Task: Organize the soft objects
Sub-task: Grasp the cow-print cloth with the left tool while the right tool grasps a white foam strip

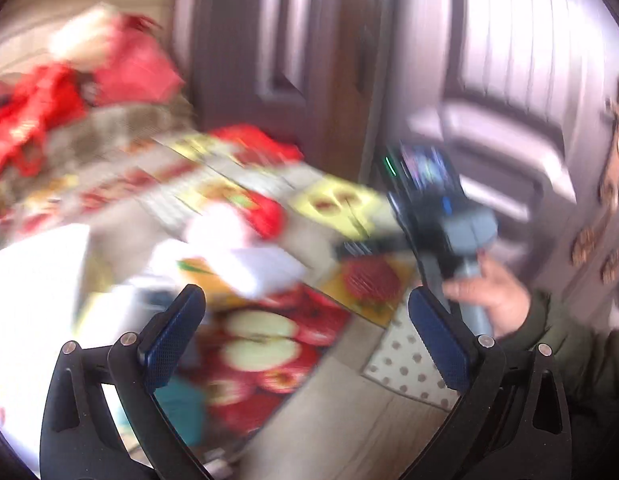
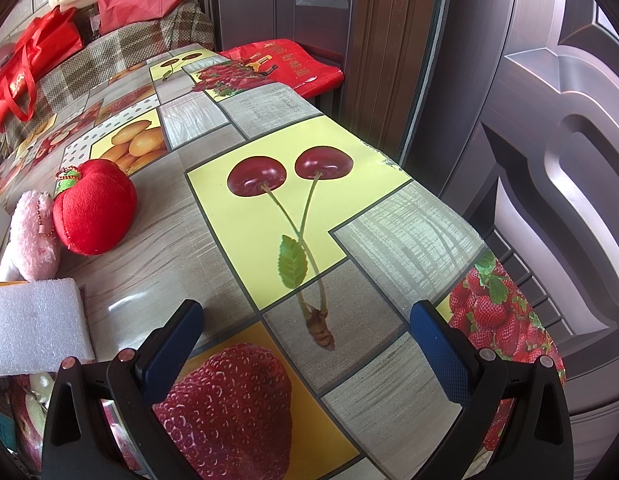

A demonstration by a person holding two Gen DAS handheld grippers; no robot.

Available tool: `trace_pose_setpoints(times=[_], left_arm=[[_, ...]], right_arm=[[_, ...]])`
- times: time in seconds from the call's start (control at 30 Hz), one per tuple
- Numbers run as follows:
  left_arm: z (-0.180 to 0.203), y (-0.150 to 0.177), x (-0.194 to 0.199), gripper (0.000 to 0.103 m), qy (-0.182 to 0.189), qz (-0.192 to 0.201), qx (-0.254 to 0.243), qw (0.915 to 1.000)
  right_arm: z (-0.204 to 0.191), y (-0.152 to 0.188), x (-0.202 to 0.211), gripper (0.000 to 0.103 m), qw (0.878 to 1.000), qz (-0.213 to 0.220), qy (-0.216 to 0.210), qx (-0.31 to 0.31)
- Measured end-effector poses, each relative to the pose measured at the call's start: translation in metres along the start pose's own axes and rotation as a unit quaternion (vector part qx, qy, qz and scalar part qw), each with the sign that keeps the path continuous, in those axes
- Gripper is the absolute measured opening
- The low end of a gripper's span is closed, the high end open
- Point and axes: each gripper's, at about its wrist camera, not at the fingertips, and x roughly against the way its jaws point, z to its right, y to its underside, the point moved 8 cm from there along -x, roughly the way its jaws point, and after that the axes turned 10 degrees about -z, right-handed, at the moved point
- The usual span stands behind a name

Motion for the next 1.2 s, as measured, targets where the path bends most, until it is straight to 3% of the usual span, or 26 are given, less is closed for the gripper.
trace_pose_setpoints(times=[0.1, 0.17, 0.2, 0.27, 0.33, 0.37, 0.43, 0.5, 0.57, 0.6, 0.63, 0.77, 0.83, 1.07, 1.1, 1.17, 1.2], left_arm=[[-0.044, 0.009, 0.043, 0.102, -0.050, 0.040, 0.044, 0.9970], [-0.069, 0.020, 0.061, 0.102, -0.081, 0.054, 0.071, 0.9928], [-0.081, 0.028, 0.068, 0.102, -0.096, 0.056, 0.084, 0.9903], [-0.098, 0.045, 0.076, 0.102, -0.113, 0.056, 0.099, 0.9871], [-0.105, 0.065, 0.075, 0.103, -0.121, 0.042, 0.101, 0.9866], [-0.107, 0.076, 0.071, 0.102, -0.119, 0.027, 0.100, 0.9874], [-0.103, 0.094, 0.059, 0.103, -0.102, 0.002, 0.095, 0.9902], [-0.093, 0.105, 0.043, 0.103, -0.078, -0.027, 0.095, 0.9921], [-0.084, 0.106, 0.041, 0.103, -0.059, -0.033, 0.088, 0.9938], [-0.078, 0.106, 0.045, 0.103, -0.057, -0.032, 0.079, 0.9947], [-0.073, 0.106, 0.046, 0.103, -0.054, -0.037, 0.072, 0.9952], [-0.062, 0.116, 0.023, 0.103, -0.059, -0.104, 0.045, 0.9918], [-0.060, 0.123, 0.012, 0.102, -0.063, -0.133, 0.035, 0.9886], [-0.058, 0.123, -0.003, 0.102, -0.042, -0.162, 0.028, 0.9855], [-0.057, 0.123, -0.005, 0.098, -0.042, -0.168, 0.024, 0.9847], [-0.054, 0.124, -0.010, 0.094, -0.044, -0.177, 0.017, 0.9830], [-0.054, 0.125, -0.011, 0.090, -0.047, -0.181, 0.015, 0.9822]], right_arm=[[-0.003, -0.003, -0.001, 0.103, 1.000, 0.001, -0.003, 0.000], [-0.006, -0.005, 0.005, 0.103, 1.000, 0.009, -0.027, 0.001], [-0.008, -0.005, 0.009, 0.103, 0.999, 0.018, -0.051, -0.004], [-0.010, -0.004, 0.029, 0.103, 0.987, 0.054, -0.147, -0.024], [-0.014, -0.003, 0.060, 0.103, 0.966, 0.110, -0.234, -0.025], [-0.016, -0.003, 0.080, 0.103, 0.955, 0.149, -0.257, -0.007], [-0.022, 0.001, 0.122, 0.103, 0.937, 0.232, -0.259, 0.040], [-0.031, 0.013, 0.160, 0.103, 0.907, 0.309, -0.271, 0.088], [-0.047, 0.030, 0.181, 0.103, 0.874, 0.344, -0.313, 0.138], [-0.056, 0.036, 0.183, 0.103, 0.867, 0.338, -0.329, 0.162], [-0.065, 0.038, 0.179, 0.103, 0.868, 0.322, -0.332, 0.180], [-0.099, 0.042, 0.134, 0.103, 0.906, 0.216, -0.282, 0.232], [-0.111, 0.042, 0.114, 0.103, 0.912, 0.175, -0.268, 0.255], [-0.135, 0.058, 0.087, 0.103, 0.903, 0.146, -0.187, 0.360], [-0.139, 0.058, 0.084, 0.103, 0.900, 0.147, -0.174, 0.372], [-0.145, 0.060, 0.081, 0.094, 0.893, 0.158, -0.147, 0.395], [-0.149, 0.061, 0.079, 0.085, 0.889, 0.161, -0.131, 0.407]])
